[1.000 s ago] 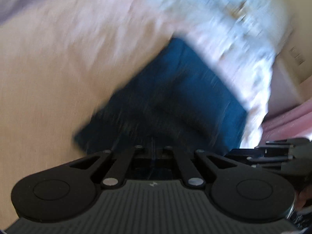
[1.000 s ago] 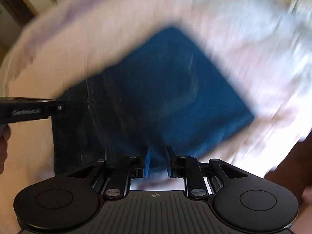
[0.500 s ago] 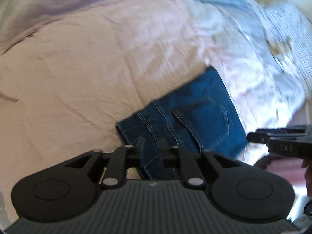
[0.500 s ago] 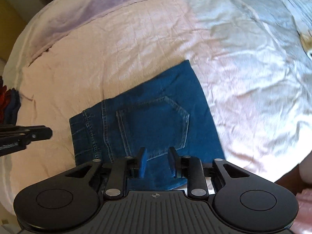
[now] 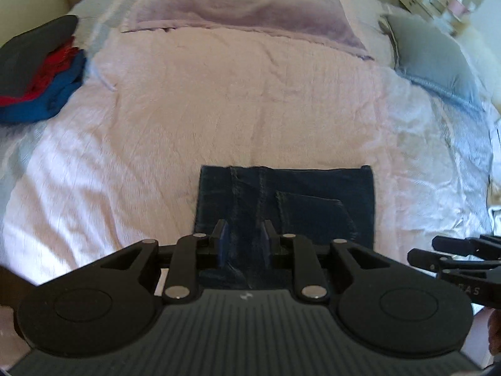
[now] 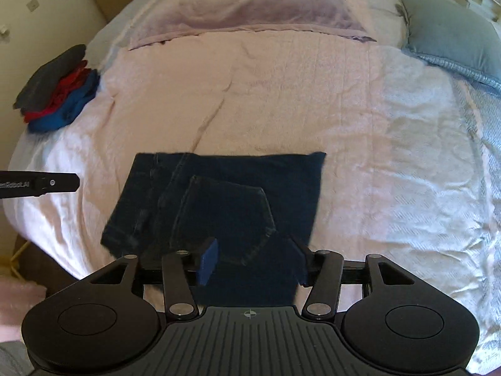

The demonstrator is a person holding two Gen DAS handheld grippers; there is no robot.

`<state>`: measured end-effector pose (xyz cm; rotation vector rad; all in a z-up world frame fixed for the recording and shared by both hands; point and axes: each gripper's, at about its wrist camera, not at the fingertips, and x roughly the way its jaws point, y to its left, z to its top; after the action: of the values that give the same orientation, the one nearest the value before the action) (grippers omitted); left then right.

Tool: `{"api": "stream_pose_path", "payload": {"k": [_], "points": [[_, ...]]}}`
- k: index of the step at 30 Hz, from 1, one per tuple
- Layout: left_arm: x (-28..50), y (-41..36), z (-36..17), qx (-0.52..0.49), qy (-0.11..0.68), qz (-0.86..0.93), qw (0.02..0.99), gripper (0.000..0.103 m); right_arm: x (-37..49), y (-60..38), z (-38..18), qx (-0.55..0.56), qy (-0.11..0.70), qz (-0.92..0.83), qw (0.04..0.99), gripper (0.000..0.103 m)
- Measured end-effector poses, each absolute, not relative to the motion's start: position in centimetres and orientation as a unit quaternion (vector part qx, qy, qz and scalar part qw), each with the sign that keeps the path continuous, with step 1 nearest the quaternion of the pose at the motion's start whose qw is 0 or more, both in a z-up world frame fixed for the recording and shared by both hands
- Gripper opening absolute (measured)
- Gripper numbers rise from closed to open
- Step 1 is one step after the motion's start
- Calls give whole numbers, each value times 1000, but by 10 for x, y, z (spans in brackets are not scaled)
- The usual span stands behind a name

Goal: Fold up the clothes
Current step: 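Open both tools and release the flipped jeans onto the blanket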

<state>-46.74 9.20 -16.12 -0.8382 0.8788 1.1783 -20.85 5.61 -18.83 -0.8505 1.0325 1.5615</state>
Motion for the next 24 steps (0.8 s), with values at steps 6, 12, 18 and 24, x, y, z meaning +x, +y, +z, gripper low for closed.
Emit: {"api": "stream_pose_path", "payload": {"k": [6, 12, 18, 24], "points": [[-457, 49, -138, -360, 368, 562, 647, 24, -194, 37, -177, -341, 419, 679, 497, 53], [-459, 26, -123, -358, 355, 583, 638, 27, -189, 24, -166, -330, 403, 704, 483, 53], [-462, 24, -119, -352, 358, 578, 643, 27, -187, 23, -163, -317, 407, 702, 491, 53], [-474, 36, -124, -347, 372, 561, 654, 29, -192, 26, -162, -306, 418, 685, 513, 53]]}}
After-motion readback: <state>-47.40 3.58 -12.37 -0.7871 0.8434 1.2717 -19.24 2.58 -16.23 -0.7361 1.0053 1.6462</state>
